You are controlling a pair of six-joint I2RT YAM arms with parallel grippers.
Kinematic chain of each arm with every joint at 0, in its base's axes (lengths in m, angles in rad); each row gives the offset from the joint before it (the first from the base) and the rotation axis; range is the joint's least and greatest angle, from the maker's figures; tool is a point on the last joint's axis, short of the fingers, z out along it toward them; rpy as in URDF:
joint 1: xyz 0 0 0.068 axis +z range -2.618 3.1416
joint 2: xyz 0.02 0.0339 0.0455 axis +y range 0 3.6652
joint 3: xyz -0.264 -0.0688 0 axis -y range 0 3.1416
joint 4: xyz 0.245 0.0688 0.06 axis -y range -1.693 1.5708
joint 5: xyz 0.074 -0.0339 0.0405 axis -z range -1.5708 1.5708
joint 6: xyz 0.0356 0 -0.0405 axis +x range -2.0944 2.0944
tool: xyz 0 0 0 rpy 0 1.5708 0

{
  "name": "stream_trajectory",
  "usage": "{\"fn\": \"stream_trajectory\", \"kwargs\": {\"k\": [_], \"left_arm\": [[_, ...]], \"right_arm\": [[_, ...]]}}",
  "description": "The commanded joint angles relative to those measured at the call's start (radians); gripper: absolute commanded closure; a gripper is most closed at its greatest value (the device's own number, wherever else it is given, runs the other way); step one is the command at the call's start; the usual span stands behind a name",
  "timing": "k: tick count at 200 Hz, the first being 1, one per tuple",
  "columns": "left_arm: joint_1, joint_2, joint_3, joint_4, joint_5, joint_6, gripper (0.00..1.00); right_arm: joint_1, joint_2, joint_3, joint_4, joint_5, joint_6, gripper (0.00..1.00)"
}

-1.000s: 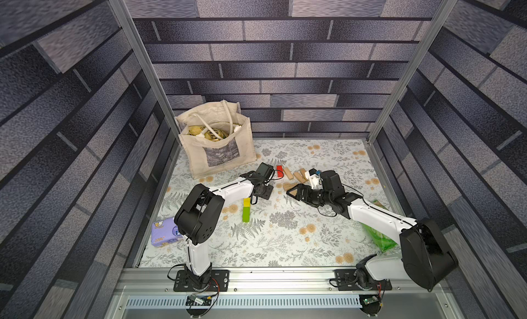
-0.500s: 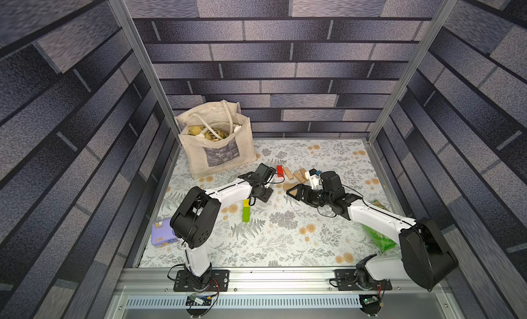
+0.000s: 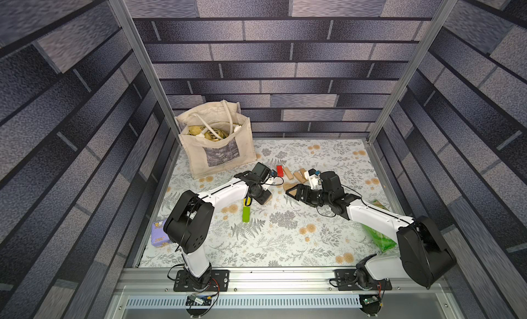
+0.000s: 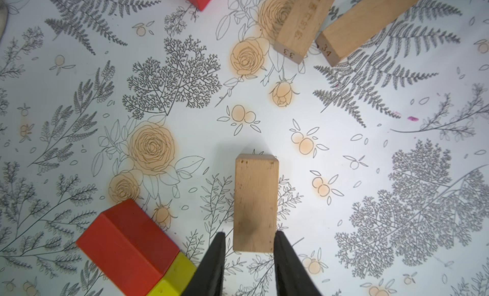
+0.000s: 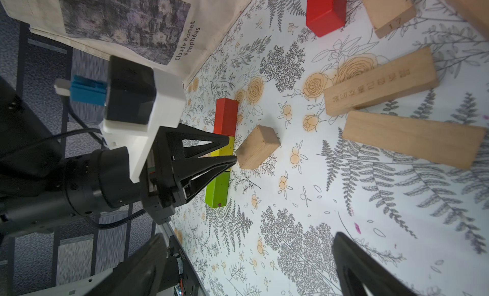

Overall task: Assemble the letter k with building blocks
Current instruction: Assemble the building block at the center of the board.

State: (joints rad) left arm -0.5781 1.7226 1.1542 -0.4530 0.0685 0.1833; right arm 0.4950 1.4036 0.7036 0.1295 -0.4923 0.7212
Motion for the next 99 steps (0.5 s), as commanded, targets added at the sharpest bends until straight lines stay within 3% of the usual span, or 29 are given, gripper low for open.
{"fn": "stream_trajectory", "kwargs": {"k": [1, 38, 99], "left_arm": [[0.014, -0.03, -0.011, -0.049, 0.009, 0.028, 0.65], [-0.012, -0.018, 0.009, -0.045, 0.05, 0.011, 0.51], [-0.038, 0.07, 0.053, -0.016, 0.03, -0.003, 0.48]], "right_arm": [[-0.006, 0.016, 0.0, 0.024, -0.02, -0.006, 0.0], [-0.006, 0.041, 0.024, 0.019, -0.027, -0.014, 0.0], [-0.006, 0.038, 0.01, 0.02, -0.023, -0.015, 0.0]]}}
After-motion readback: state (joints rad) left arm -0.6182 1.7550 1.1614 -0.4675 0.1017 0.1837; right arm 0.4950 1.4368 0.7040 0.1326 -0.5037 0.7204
